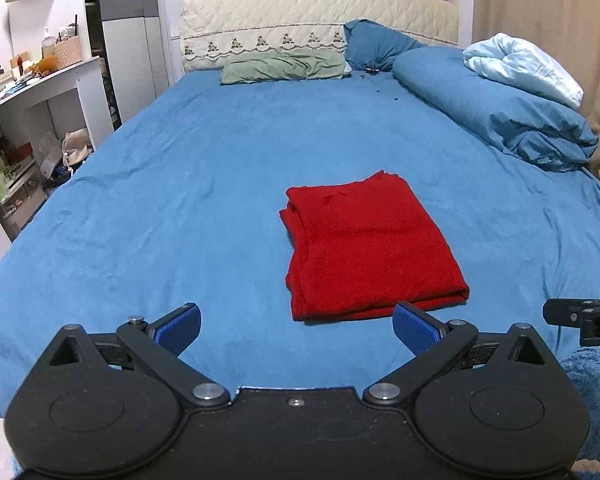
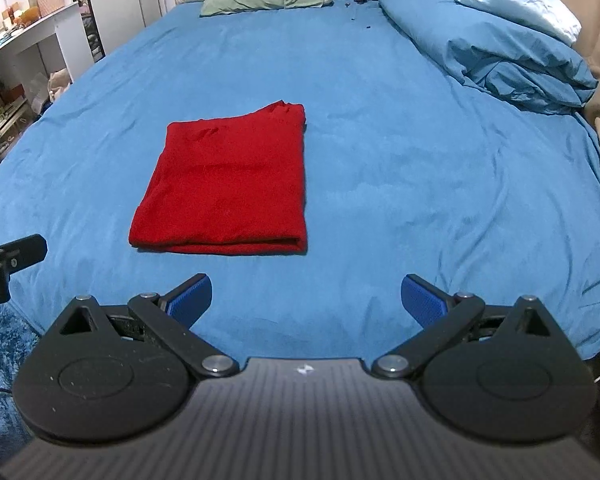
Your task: Fold small clothes
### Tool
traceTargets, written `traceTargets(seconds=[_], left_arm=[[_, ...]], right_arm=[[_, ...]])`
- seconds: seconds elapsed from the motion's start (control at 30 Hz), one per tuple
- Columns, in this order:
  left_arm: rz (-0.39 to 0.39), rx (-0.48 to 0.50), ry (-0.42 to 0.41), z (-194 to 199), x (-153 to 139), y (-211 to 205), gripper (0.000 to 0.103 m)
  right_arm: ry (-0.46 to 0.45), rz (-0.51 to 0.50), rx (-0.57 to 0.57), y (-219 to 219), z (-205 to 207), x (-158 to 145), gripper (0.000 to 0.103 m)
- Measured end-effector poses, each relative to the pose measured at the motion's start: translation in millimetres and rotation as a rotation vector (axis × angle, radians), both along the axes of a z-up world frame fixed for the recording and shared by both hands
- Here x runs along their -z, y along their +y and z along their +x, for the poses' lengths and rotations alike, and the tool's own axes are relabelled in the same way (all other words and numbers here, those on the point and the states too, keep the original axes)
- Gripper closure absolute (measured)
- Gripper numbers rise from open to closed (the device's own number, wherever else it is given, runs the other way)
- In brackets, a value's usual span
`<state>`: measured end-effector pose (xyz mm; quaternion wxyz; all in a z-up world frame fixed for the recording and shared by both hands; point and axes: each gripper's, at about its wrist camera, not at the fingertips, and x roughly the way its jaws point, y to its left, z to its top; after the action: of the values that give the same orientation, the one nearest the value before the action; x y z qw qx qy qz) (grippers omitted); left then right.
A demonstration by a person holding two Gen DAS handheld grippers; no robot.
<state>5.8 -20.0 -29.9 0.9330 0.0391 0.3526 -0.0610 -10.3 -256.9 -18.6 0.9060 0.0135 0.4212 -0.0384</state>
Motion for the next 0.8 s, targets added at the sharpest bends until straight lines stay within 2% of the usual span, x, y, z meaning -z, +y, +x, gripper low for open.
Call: traceTargets(seconds=[0.8], left_arm=[[0.004,0.011,-0.008,-2.7,-3.3,-4.5,0.0]], right_arm=[[-0.002,0.002,-0.001,2.1,-1.7,-2.4,0.0]])
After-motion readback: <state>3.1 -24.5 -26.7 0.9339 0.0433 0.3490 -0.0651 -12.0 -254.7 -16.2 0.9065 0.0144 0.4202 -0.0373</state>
